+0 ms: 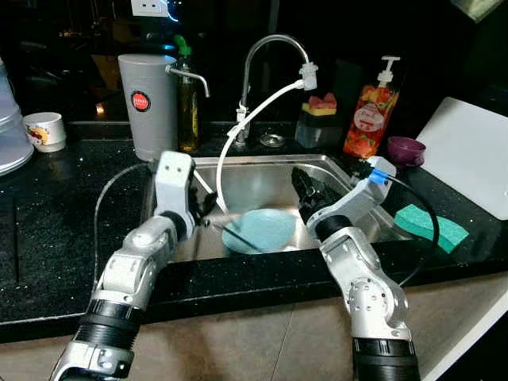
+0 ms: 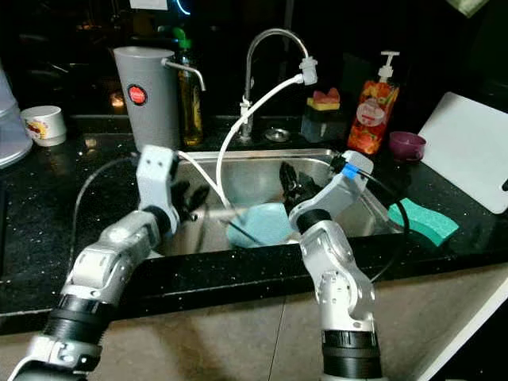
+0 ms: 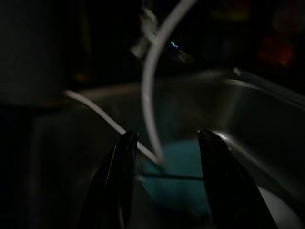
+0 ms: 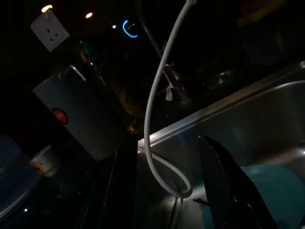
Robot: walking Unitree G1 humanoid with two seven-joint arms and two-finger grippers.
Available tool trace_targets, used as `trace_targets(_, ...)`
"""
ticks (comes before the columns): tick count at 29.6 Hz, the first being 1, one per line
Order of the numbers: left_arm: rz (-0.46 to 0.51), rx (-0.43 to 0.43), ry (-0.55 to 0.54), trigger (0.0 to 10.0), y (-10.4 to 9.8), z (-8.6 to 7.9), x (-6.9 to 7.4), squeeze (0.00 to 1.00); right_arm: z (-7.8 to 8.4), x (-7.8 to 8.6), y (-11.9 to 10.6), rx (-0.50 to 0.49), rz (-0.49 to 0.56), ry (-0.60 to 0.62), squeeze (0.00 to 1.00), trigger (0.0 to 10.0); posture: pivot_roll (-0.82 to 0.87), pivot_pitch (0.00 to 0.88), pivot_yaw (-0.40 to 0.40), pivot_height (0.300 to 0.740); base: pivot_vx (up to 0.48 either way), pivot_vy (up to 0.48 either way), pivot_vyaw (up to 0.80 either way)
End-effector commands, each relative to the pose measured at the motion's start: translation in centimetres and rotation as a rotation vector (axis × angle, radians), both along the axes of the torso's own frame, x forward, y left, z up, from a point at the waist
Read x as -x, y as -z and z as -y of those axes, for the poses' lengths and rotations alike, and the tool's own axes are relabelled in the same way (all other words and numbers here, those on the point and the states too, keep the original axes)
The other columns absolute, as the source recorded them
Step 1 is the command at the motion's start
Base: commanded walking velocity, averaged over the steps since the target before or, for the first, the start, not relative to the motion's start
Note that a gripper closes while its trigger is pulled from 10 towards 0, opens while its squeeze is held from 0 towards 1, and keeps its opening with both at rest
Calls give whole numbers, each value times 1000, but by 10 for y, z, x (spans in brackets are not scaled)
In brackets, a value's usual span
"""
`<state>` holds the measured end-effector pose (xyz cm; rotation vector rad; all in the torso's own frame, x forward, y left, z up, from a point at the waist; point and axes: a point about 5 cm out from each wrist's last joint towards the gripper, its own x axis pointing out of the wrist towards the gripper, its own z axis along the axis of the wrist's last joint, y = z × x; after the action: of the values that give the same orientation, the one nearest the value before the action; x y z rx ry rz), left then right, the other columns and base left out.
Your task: Kitchen organization
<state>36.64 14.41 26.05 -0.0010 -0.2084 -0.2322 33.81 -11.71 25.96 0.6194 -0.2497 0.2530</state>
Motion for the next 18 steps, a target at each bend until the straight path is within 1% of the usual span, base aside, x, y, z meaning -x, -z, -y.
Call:
trace_targets(1, 60, -8, -129, 10000, -10, -16, 4, 0, 2, 3, -1, 5, 23, 15, 0, 10000, 14, 54, -66, 740, 0, 0, 0)
trace_targets(2, 60, -8, -129, 10000, -10, -16, 4, 0, 2, 3, -1, 5, 23, 15, 0, 10000, 14, 54, -66, 740, 0, 0, 0)
trace_targets(3, 59, -22, -273, 10000, -10, -34, 10, 0, 0, 4, 0, 15, 26, 10, 0, 10000, 23, 59, -66, 740, 0, 0, 0)
trace_targets(4, 59, -22, -273, 10000, -10, -34, 10, 0, 0, 4, 0, 15, 26, 10, 0, 10000, 23, 59, -66, 740, 0, 0, 0)
trace_targets(5, 52, -29, -333, 10000, -8, -41, 11, 0, -1, 4, 0, 18, 27, 9, 0, 10000, 23, 59, -66, 740, 0, 0, 0)
trace_targets(8, -41, -36, -639, 10000, 5, -84, 17, 0, -4, 4, 2, 23, 22, -2, 0, 10000, 33, 62, -71, 740, 0, 0, 0)
trace_targets(9, -41, -36, -639, 10000, 5, -84, 17, 0, -4, 4, 2, 23, 22, -2, 0, 10000, 33, 62, -71, 740, 0, 0, 0)
trace_targets(11, -83, -3, -802, 10000, 12, -112, 25, 0, -5, 4, 3, 27, 21, -9, 0, 10000, 43, 62, -74, 740, 0, 0, 0)
trace_targets(12, -109, 12, -886, 10000, 17, -130, 30, 0, -5, 3, 3, 29, 21, -12, 0, 10000, 46, 60, -75, 740, 0, 0, 0)
trace_targets(14, -109, 12, -886, 10000, 17, -130, 30, 0, -5, 3, 3, 29, 21, -12, 0, 10000, 46, 60, -75, 740, 0, 0, 0)
trace_targets(15, -151, 36, -984, 10000, 25, -150, 38, 0, -6, 4, 3, 31, 22, -15, 0, 10000, 46, 60, -75, 740, 0, 0, 0)
trace_targets(16, -175, 49, -1014, 10000, 29, -158, 41, 0, -6, 4, 3, 32, 23, -17, 0, 10000, 46, 60, -75, 740, 0, 0, 0)
trace_targets(17, -175, 49, -1014, 10000, 29, -158, 41, 0, -6, 4, 3, 32, 23, -17, 0, 10000, 46, 60, -75, 740, 0, 0, 0)
trace_targets(18, -192, 58, -1030, 10000, 32, -164, 44, 0, -6, 4, 4, 34, 22, -17, 0, 10000, 48, 59, -73, 740, 0, 0, 0)
